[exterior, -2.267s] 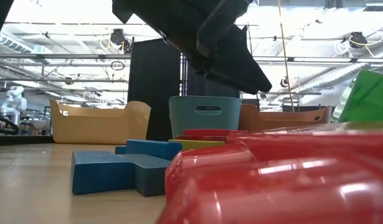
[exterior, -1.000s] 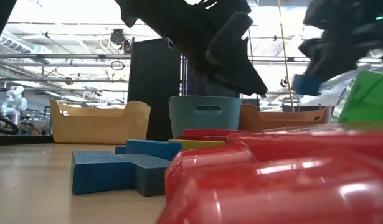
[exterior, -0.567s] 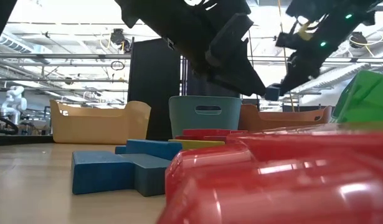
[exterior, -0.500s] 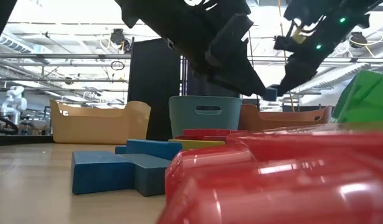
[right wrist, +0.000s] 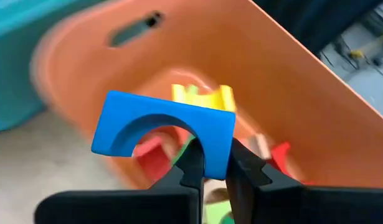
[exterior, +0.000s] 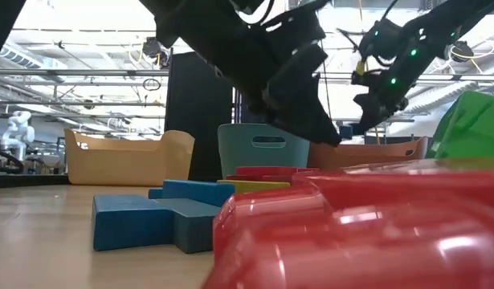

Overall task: Sort blocks by size
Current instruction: Put the blue arch block into the orange bin, then put the green arch block into the orange bin

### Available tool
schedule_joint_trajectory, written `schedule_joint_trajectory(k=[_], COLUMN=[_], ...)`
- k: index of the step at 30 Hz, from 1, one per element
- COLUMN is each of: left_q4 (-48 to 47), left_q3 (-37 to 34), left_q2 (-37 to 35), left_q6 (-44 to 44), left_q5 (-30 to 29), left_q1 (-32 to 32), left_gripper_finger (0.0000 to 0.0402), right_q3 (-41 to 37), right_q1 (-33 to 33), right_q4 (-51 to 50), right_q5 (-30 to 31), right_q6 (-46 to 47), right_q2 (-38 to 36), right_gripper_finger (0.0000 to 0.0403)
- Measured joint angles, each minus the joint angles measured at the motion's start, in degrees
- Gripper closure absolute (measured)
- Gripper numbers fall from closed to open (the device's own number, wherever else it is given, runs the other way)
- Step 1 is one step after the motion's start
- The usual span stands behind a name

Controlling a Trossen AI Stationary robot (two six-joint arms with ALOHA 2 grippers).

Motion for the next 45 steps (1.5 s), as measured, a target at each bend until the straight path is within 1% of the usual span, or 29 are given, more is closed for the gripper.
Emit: schedule_joint_trajectory(k=[7,9,13,22,25,29,36,41,45], left_q4=[0.2,0.4,0.5,0.6,0.6,0.5,0.5,0.5,0.5], left_q3=[0.0,0.0,0.0,0.0,0.0,0.0,0.0,0.0,0.0], left_q2=[1.9,1.9,1.9,1.9,1.9,1.9,1.9,1.9,1.9], left_q6=[-1.3,-1.4,-1.4,-1.4,-1.4,-1.4,-1.4,-1.4,-1.4], left_q5=[0.1,0.1,0.2,0.3,0.3,0.3,0.3,0.2,0.0], left_q1=[0.0,0.0,0.0,0.0,0.0,0.0,0.0,0.0,0.0], left_gripper_finger=[0.021,0.021,0.021,0.021,0.021,0.021,0.021,0.021,0.021], right_q3=[0.0,0.0,0.0,0.0,0.0,0.0,0.0,0.0,0.0], right_q1=[-5.9,-6.8,-7.9,-8.6,-8.6,-8.6,-6.9,-4.2,0.0], right_q4=[3.4,4.3,5.7,6.6,6.7,7.7,8.9,8.1,6.9], right_q5=[-0.2,-1.4,-4.3,-4.3,-4.3,-4.3,-4.8,-10.5,-11.9], right_q6=[1.8,2.4,3.4,3.5,1.7,1.0,1.0,2.8,5.6], right_q2=[6.9,8.7,11.3,12.8,12.7,11.9,5.9,0.5,-2.8], right_gripper_finger=[0.0371,0.0365,0.0344,0.0292,0.0279,0.0269,0.0268,0.0268,0.0268])
